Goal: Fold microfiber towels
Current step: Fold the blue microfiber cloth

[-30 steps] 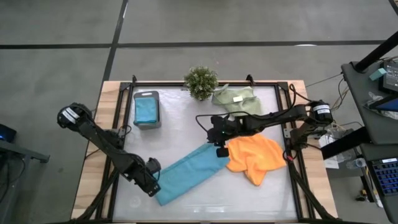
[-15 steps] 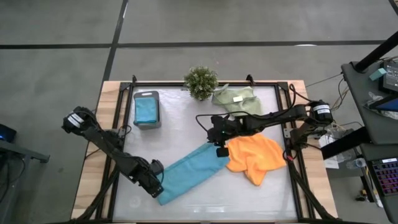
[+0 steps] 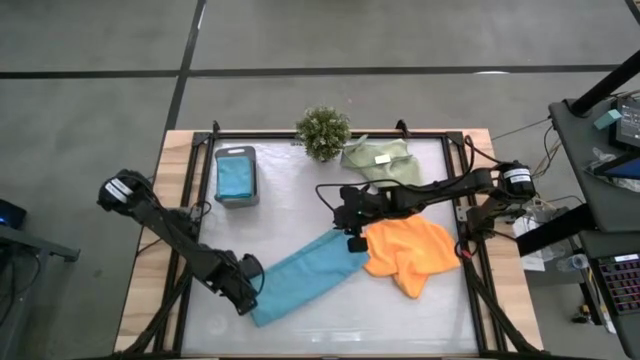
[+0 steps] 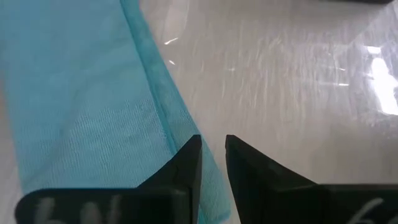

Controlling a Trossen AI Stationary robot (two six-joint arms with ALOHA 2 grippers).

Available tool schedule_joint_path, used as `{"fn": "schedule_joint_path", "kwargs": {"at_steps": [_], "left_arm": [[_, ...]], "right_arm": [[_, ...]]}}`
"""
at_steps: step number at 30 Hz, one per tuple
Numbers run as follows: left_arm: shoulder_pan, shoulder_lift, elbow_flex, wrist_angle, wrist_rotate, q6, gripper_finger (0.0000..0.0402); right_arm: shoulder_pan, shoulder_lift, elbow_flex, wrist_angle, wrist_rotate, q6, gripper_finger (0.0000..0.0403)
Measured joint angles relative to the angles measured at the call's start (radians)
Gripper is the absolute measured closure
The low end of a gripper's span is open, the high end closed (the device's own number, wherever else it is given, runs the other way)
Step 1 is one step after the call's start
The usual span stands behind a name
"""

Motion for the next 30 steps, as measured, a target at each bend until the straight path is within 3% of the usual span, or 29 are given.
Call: {"fn": "schedule_joint_path", "kwargs": {"at_steps": [22, 30], "left_arm": [[0.001, -0.041, -0.009, -0.028, -0.092, 0.001, 0.0391], [0.001, -0.072, -0.009, -0.027, -0.092, -0.004, 0.0391]], "right_arm": [[0.000, 0.000, -0.075, 0.070, 0.000, 0.031, 0.0339], [-0.008, 0.000, -0.089, -0.044, 0.000, 0.164, 0.0319]]}}
